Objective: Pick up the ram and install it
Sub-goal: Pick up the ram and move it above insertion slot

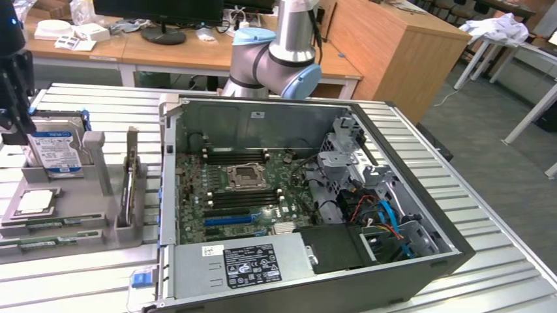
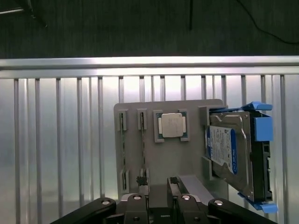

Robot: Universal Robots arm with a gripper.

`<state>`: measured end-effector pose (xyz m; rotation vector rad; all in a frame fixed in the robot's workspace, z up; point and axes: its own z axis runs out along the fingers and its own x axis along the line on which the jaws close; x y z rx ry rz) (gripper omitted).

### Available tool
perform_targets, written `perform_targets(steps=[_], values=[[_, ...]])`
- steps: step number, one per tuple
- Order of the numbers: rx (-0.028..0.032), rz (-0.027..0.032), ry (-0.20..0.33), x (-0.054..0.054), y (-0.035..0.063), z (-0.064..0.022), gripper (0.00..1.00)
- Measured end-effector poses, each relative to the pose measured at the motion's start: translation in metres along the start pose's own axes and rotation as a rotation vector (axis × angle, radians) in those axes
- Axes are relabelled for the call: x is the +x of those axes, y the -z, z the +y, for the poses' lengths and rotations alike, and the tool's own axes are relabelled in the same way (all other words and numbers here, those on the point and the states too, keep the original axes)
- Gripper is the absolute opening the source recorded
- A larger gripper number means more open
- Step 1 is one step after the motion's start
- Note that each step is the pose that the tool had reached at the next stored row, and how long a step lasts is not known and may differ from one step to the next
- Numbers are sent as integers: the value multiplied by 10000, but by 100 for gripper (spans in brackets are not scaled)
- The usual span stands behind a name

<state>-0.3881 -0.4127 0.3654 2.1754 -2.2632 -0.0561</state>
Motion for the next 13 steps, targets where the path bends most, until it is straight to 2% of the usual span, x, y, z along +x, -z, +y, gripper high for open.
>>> perform_targets(steps=[13], values=[[4, 1, 3, 6, -236, -6, 30]])
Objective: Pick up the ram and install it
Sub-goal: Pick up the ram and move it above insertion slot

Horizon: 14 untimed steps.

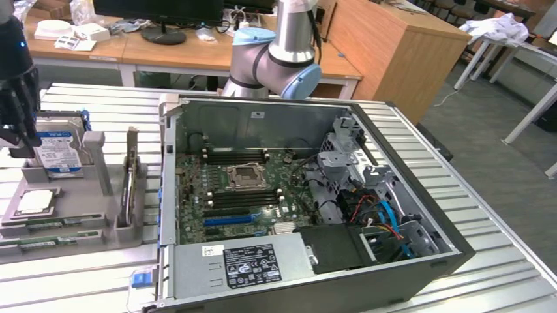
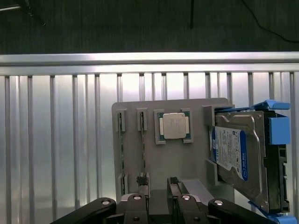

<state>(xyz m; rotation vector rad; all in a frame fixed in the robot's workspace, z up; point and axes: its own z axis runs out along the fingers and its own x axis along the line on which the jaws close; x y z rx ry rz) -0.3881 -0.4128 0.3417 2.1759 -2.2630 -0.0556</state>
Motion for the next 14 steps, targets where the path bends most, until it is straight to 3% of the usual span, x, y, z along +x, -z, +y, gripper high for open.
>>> perform_targets(steps=[14], values=[[0, 0, 25, 6, -254, -7, 30]])
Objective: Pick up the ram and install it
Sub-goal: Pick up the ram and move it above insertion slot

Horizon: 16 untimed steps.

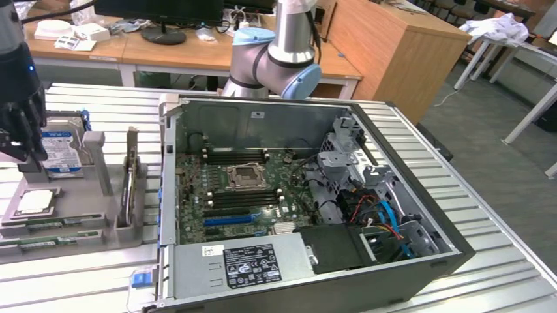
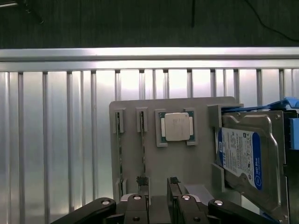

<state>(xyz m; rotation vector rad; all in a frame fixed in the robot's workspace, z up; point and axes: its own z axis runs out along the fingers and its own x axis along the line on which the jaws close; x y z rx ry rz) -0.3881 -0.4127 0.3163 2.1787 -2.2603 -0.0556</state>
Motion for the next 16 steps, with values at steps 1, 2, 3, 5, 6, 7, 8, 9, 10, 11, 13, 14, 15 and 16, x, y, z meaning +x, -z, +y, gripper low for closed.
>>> perform_targets(steps=[1, 2, 3, 5, 6, 7, 8, 9, 10, 11, 13, 14, 15, 16], values=[[0, 0, 2, 0, -18, 0, 30], [-1, 0, 4, 1, -36, -1, 30], [0, 0, 7, 1, -54, -1, 30], [-1, 1, 13, 2, -91, -2, 30], [-1, 0, 17, 3, -109, -3, 30], [-1, 1, 21, 3, -127, -3, 30], [-2, 1, 25, 3, -145, -4, 30], [-1, 1, 29, 4, -163, -4, 30], [-2, 1, 33, 4, -181, -5, 30], [-2, 2, 39, 5, -200, -5, 30], [-2, 1, 48, 6, -236, -6, 30], [-2, 2, 53, 6, -254, -7, 30], [-1, 1, 57, 6, -272, -7, 30], [-1, 2, 63, 7, -291, -8, 30]])
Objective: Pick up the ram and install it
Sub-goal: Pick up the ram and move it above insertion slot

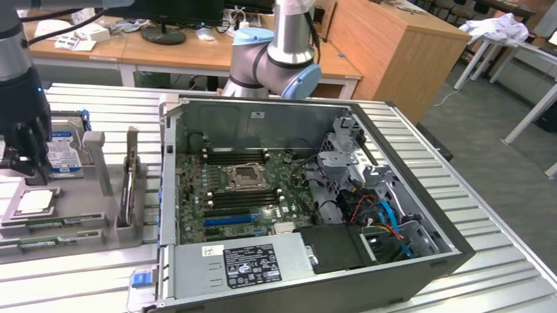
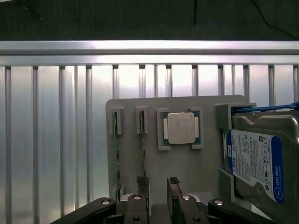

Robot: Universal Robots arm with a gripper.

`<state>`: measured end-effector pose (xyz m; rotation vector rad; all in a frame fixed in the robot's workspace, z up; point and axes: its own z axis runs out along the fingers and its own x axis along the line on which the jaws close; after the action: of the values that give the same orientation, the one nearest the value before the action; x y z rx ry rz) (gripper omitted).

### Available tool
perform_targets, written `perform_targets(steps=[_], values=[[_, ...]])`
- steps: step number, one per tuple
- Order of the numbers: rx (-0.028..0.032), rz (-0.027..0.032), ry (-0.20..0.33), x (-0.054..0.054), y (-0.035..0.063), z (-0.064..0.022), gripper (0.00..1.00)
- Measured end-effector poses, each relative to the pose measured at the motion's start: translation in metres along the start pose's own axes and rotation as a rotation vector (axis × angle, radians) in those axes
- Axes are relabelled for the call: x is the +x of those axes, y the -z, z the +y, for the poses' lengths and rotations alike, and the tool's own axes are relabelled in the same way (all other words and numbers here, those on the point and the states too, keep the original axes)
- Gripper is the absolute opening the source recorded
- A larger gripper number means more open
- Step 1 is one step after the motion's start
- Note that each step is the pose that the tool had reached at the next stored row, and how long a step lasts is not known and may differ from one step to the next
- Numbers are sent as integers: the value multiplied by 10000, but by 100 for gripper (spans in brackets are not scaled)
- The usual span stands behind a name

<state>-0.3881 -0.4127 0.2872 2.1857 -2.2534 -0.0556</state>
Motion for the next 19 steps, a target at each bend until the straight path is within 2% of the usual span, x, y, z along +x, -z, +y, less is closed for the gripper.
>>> perform_targets(steps=[19], values=[[-4, 3, 104, 8, -345, -9, 30]])
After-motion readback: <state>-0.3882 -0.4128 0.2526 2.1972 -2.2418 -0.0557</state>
